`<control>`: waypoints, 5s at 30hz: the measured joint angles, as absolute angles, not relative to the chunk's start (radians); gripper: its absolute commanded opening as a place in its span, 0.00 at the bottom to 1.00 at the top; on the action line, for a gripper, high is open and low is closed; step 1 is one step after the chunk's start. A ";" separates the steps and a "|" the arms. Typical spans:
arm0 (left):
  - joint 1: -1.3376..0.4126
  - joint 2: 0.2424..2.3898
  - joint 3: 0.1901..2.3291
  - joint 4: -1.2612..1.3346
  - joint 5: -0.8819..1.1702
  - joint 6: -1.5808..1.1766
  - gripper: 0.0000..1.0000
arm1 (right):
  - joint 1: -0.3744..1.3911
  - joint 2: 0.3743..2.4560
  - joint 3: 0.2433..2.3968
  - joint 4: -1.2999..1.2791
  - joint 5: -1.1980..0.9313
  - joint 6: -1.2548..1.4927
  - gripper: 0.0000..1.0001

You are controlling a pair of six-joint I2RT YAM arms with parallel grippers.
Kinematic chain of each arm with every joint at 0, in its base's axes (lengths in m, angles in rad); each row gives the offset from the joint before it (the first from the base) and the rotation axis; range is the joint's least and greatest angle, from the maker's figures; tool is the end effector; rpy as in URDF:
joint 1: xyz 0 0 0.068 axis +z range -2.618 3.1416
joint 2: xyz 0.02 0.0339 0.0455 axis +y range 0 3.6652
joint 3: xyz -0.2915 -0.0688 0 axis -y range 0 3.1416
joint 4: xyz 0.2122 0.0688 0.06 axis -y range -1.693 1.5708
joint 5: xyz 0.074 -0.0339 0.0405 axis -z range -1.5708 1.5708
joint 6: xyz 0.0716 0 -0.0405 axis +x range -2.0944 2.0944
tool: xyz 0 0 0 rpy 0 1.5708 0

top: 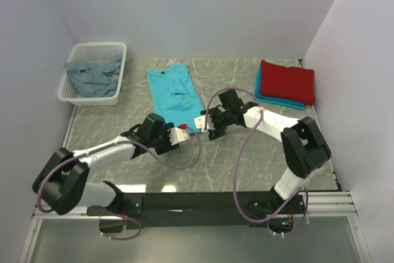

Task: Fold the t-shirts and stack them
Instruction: Fold the tshirt

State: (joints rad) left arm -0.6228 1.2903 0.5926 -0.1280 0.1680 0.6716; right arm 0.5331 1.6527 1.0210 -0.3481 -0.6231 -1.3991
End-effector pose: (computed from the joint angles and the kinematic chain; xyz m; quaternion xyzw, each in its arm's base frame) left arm 0.1867 -0.1488 0.1970 0.5840 0.7220 -0.0693 0.3645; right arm 0.2579 0.2007 0.2174 -0.7999 0.4443 0.1499 0.3747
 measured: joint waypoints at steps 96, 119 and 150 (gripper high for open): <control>-0.505 1.323 0.544 -0.047 0.227 0.633 0.03 | 0.746 1.810 1.011 -0.165 -0.269 -1.464 0.32; -0.540 1.253 0.544 -0.110 0.406 0.635 0.00 | 0.739 1.551 0.752 -0.213 -0.332 -1.461 0.00; -0.594 1.192 0.733 -0.285 0.453 0.615 0.00 | 0.602 1.387 1.064 -0.609 -0.384 -1.230 0.00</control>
State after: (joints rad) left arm -0.5941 1.1919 0.7326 -0.2848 0.4530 0.6147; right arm 0.6018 1.3869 1.0637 -0.6090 -0.3843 -1.2301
